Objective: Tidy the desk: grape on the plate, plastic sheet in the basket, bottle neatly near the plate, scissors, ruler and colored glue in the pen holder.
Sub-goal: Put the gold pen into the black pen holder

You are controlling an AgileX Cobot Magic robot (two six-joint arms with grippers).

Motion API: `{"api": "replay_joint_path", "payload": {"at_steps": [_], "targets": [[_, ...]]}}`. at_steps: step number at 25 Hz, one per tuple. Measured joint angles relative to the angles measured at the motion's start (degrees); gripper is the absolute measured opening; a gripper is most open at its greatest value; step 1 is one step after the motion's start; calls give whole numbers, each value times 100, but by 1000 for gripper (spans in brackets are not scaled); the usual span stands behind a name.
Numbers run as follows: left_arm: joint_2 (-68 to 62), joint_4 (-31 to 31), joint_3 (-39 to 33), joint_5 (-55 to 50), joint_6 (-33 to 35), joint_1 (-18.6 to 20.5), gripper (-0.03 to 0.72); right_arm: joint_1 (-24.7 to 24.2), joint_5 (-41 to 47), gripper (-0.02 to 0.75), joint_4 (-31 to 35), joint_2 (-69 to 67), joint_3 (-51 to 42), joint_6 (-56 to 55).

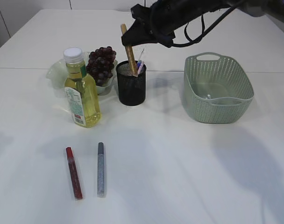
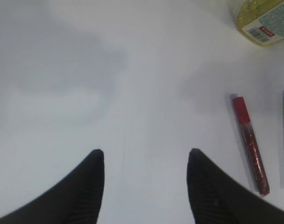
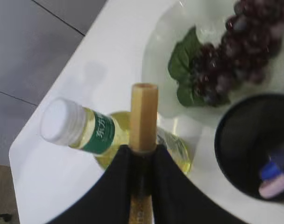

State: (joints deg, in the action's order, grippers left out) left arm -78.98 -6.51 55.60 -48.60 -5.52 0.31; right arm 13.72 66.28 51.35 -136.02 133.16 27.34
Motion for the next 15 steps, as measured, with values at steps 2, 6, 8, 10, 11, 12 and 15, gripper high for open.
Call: {"api": "replay_joint_path", "payload": {"at_steps": [2,6,8,10,11,12,15], "targets": [[0,0,0,-33,0,0,415,-53,-201,100,439,-22,0,616],[0,131,0,-74,0,0,415,-138,-470,100,977,-126,13,1938],[0,179,0,-105,0,0,415,-162,-534,100,1232,-180,38,2628],[0,177,0,-160,0,0,415,-162,-582,100,1490,-274,61,3161],[0,177,0,-198,0,0,415,-162,-640,100,1641,-341,74,3411],[0,177,0,-248,0,0,415,-162,-690,100,1786,-427,85,3615],[0,177,0,-455,0,0,415,-162,-741,100,2296,-759,148,4396]]}}
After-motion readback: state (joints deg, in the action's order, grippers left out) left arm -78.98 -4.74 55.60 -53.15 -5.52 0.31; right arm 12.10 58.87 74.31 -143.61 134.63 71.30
